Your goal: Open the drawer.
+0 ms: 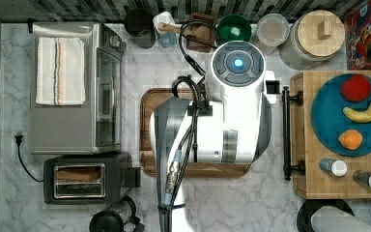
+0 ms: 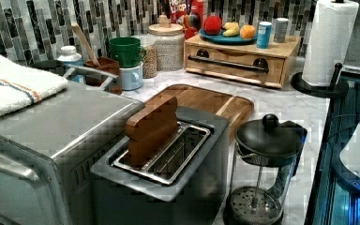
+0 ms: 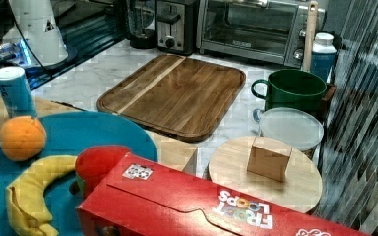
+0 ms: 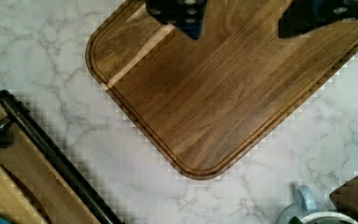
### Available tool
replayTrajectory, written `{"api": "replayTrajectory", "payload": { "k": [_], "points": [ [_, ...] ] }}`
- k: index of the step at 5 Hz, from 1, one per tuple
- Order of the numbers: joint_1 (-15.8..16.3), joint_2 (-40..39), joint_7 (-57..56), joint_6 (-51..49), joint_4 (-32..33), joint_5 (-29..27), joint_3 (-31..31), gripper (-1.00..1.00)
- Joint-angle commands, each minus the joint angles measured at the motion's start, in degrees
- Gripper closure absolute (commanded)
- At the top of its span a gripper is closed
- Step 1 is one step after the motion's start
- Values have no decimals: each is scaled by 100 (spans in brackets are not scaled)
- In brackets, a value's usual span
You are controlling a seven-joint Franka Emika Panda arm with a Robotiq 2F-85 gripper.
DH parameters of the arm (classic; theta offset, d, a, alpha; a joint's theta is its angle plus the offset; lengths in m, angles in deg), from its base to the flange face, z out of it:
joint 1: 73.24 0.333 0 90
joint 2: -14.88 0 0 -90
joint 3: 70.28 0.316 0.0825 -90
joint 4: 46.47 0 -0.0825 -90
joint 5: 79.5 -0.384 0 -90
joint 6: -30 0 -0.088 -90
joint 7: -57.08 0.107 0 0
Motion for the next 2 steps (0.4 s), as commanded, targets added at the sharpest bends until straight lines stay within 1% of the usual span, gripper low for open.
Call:
{"api": "replayTrajectory", "payload": {
  "k": [1, 2],
  "points": [
    [-2, -3, -9, 5, 1, 5, -2, -100],
    [32, 133, -275, 43, 204, -120, -96, -100]
  ]
}}
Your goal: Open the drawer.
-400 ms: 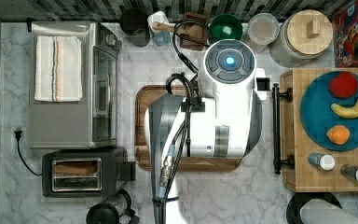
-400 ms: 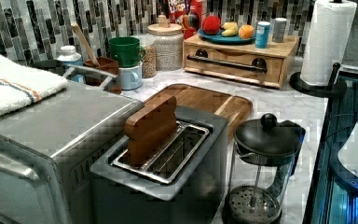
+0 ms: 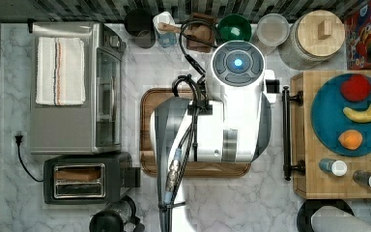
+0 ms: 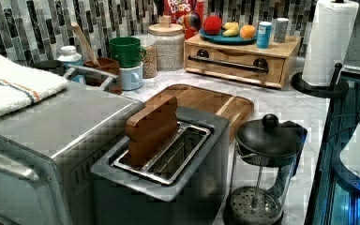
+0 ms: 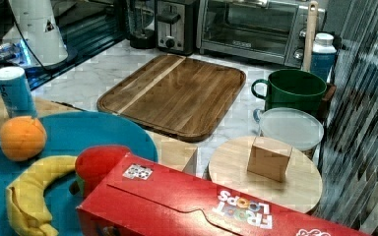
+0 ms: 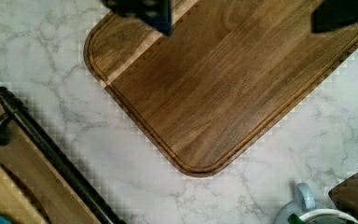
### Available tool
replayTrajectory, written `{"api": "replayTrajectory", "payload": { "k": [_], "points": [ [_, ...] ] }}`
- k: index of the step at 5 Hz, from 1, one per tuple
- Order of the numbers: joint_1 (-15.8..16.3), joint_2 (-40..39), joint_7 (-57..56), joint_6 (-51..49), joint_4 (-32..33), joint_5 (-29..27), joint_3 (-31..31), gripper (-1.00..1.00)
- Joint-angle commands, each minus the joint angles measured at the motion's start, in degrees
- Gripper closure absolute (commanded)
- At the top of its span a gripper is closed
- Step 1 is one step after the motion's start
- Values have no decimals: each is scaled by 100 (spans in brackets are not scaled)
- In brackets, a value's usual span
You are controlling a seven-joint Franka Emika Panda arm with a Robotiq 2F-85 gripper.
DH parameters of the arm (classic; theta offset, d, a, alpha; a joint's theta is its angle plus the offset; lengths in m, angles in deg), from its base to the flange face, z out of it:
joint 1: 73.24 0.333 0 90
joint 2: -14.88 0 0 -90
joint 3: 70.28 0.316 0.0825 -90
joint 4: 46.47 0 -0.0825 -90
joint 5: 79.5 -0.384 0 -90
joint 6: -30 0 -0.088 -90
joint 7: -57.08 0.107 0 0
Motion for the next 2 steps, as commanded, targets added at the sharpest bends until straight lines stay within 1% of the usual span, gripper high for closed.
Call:
{"api": "replayTrajectory", "payload": {
  "k": [1, 2],
  "points": [
    [-82, 302, -769, 58, 447, -33, -57, -100],
    [-247, 573, -1854, 496, 963, -9, -166, -100]
  ]
}}
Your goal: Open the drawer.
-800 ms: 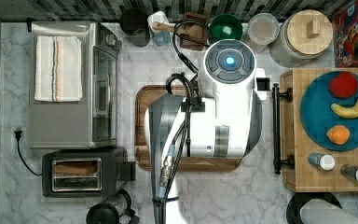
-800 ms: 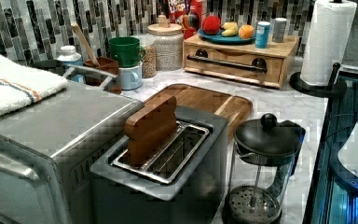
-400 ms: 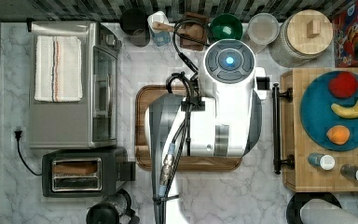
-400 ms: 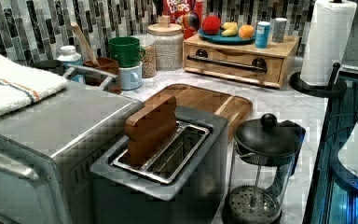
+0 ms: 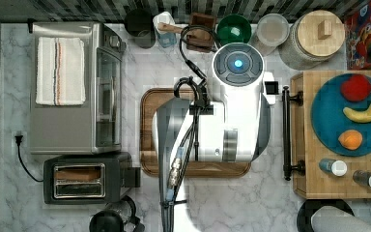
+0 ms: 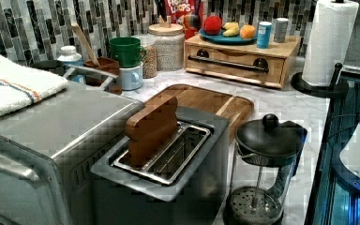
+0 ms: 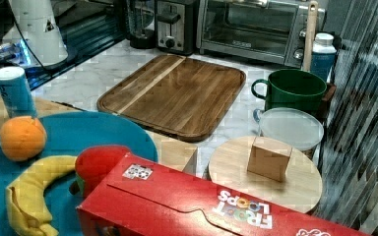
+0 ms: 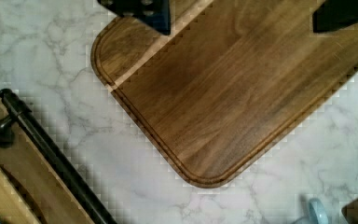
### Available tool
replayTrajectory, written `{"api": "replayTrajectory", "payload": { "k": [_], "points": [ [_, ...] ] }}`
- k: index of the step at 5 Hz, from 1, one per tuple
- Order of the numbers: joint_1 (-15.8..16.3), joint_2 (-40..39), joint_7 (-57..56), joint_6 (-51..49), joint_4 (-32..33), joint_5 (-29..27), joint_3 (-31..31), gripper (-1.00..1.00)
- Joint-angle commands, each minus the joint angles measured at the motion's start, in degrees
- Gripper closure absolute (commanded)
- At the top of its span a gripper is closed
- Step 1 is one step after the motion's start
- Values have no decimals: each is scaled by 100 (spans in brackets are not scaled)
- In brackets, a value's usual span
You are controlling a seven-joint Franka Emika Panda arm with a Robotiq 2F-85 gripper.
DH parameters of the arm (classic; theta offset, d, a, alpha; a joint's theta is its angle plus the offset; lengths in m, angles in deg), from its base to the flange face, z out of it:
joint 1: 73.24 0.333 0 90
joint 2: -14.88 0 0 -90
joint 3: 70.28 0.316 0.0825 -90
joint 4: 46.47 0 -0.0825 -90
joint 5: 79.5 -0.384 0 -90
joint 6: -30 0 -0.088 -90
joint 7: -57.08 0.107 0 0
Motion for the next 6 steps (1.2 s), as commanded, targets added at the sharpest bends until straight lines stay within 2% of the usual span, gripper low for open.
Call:
{"api": "replayTrajectory", "payload": {
  "k": [1, 2, 3, 4, 5, 6],
  "points": [
    [-294, 685, -2574, 536, 828, 76, -411, -100],
    [-460, 739, -3379, 1115, 1284, 278, -391, -100],
    [-632, 696, -4219, 1440, 1322, 328, -489, -100],
    [-523, 586, -4854, 1619, 1283, 319, -815, -100],
    [-688, 465, -5418, 1949, 1287, 238, -867, -100],
    [-684, 254, -5830, 2363, 1342, 187, -969, -100]
  ]
}}
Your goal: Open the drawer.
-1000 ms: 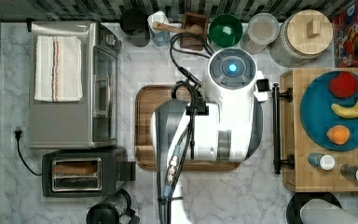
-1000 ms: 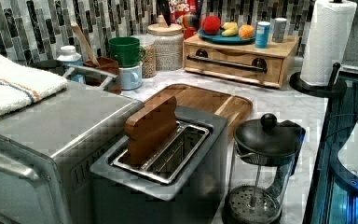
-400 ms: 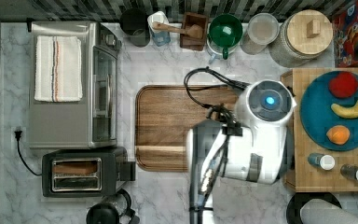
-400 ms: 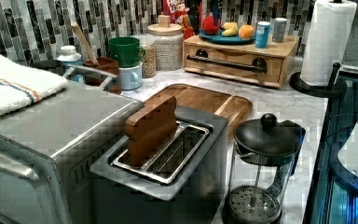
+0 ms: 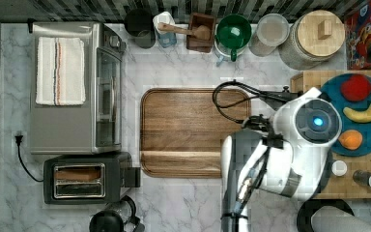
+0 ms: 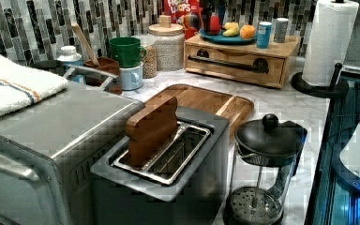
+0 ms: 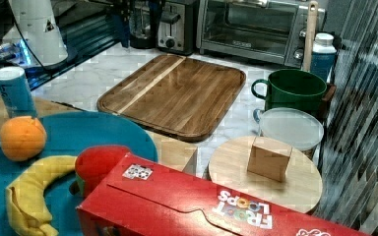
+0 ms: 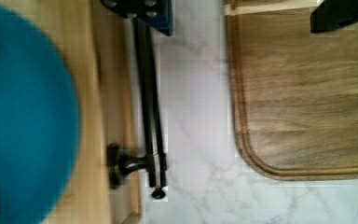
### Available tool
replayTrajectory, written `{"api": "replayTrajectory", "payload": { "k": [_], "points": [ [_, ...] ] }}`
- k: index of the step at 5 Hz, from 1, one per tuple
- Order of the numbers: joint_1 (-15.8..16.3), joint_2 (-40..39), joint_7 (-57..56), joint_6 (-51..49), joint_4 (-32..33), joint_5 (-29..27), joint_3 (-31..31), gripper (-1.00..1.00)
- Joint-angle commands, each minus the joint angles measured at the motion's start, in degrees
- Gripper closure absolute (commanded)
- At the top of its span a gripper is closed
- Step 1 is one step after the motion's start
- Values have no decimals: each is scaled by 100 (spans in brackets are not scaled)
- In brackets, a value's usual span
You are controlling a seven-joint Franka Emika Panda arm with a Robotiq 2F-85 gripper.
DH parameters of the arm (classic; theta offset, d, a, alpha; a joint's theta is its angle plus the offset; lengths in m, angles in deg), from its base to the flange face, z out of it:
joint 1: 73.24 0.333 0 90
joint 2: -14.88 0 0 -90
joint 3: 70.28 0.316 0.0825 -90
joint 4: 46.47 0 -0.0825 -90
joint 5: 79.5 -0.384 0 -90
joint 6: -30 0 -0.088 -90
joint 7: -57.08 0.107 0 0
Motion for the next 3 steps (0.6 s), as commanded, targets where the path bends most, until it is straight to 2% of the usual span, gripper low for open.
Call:
{"api": "replayTrajectory", "payload": {
  "k": [1, 2, 3],
  "points": [
    [149, -398, -728, 702, -110, -89, -125, -100],
    [-97, -524, -586, 803, -130, 74, 153, -100],
    [-4, -820, -653, 1000, -198, 0, 9, -100]
  ]
}}
